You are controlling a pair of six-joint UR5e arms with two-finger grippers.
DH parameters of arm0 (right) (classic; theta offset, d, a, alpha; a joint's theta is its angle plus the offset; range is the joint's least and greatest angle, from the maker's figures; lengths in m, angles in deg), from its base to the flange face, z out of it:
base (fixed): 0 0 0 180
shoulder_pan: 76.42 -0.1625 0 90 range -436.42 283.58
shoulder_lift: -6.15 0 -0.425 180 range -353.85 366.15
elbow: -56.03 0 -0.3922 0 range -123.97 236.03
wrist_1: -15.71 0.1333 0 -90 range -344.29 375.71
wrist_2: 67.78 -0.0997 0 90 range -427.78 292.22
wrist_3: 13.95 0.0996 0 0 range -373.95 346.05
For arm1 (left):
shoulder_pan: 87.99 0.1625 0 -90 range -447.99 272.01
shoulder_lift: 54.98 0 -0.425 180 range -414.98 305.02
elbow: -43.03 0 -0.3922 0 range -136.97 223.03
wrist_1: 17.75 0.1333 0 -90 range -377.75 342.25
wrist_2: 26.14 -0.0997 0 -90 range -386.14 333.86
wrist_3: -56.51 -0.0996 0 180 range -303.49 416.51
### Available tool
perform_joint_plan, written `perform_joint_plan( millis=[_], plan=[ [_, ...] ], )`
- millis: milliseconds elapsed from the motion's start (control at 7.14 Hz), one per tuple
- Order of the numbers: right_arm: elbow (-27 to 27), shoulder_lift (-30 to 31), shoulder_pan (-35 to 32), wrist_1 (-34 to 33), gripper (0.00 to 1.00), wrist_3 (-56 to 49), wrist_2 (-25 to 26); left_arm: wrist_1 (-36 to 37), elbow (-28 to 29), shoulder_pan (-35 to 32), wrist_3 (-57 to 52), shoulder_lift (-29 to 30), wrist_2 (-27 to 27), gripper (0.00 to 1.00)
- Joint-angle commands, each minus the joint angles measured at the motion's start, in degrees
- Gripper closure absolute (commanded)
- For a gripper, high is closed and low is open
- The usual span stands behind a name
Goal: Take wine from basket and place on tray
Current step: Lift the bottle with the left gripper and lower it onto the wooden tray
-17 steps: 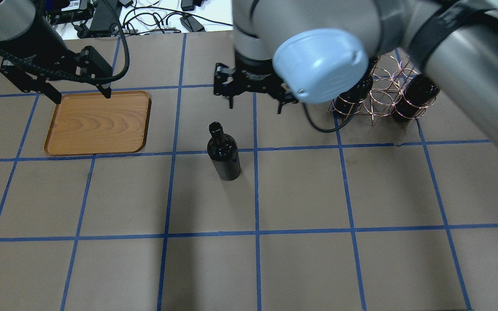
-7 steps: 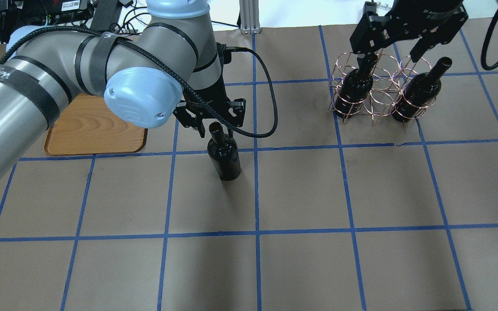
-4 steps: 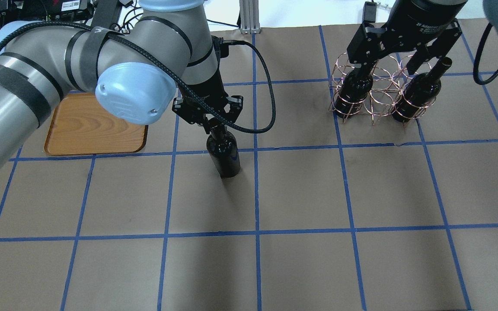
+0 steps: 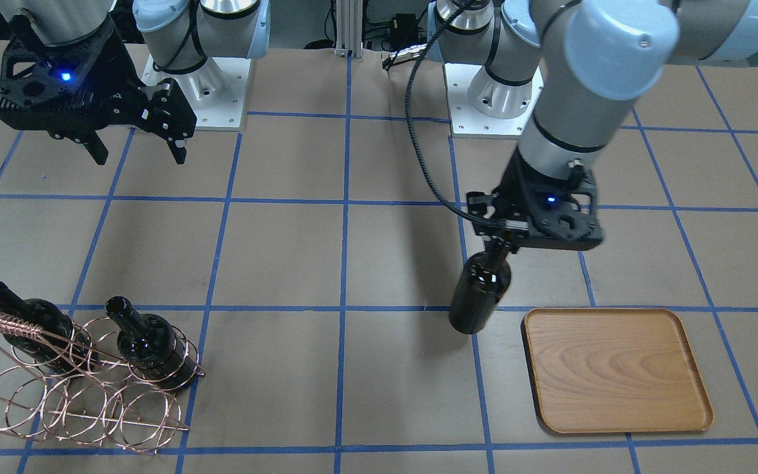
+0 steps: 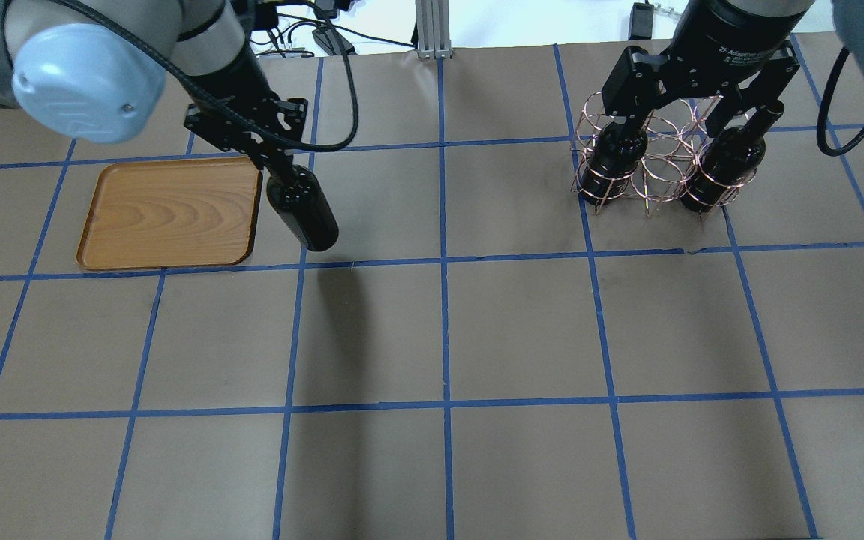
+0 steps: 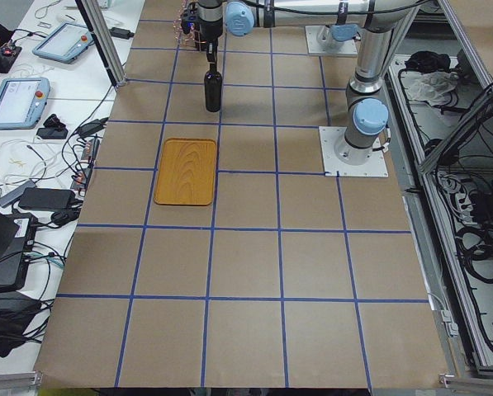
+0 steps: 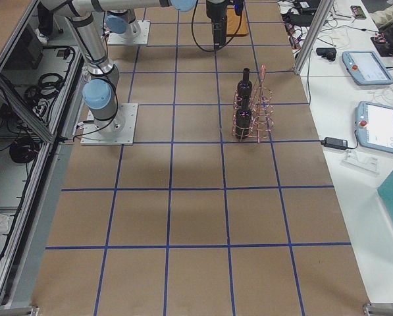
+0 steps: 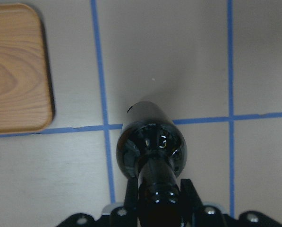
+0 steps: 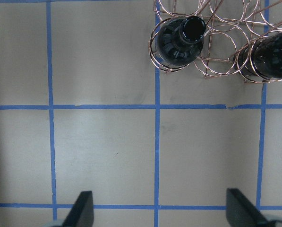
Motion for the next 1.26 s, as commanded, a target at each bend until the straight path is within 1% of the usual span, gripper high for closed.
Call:
perform_joint_plan(
  millis=[0,140,280,420,700,980,1120],
  plan=[
    [0.7,0.1,0.0,0.1,0.0,-0.1,0.3,0.8,4.1,9.5,-12.4,1.6,-2.6,1.0],
    [1.3,0.1,0.0,0.2,0.0,0.3,0.3,1.1,4.2,13.1,-17.2,2.0,-2.6,1.0],
    [1.4,0.1,-0.1,0.1,0.0,0.8,0.6,2.3,4.2,16.2,-19.2,2.9,-2.0,1.0],
    [1.5,0.2,0.0,0.1,0.0,0.2,2.5,2.4,3.9,19.0,-19.7,3.8,-1.1,1.0],
    [2.0,0.4,-0.1,0.0,0.0,0.7,2.8,4.1,1.9,20.7,-19.5,5.9,0.3,1.0],
    [2.4,0.4,0.0,-0.2,0.0,0.6,2.8,4.4,1.7,20.9,-19.6,6.1,-0.3,1.0],
    [2.5,0.5,-0.1,-0.4,0.0,0.6,2.9,4.5,1.7,21.0,-19.5,6.2,0.2,1.0]
  ],
)
